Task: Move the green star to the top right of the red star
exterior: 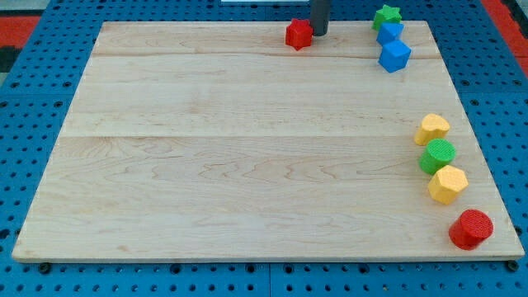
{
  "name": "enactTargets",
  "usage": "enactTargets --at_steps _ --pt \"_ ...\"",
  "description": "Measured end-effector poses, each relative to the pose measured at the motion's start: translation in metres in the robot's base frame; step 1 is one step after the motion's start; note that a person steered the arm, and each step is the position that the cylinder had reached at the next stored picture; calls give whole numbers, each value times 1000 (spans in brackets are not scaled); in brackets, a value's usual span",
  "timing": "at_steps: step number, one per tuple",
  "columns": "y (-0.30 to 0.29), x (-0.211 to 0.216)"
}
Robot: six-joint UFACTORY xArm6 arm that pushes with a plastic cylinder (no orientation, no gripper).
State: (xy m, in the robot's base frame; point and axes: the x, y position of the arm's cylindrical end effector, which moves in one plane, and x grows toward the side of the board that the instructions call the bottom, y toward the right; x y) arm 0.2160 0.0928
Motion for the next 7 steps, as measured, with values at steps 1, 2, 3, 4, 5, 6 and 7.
enactTargets --at_steps 1,2,3,4,5,6,7 --pt "10 0" --pt "16 0" --pt "18 0" --pt "20 0" --pt "22 0" --pt "24 0" --pt "24 0"
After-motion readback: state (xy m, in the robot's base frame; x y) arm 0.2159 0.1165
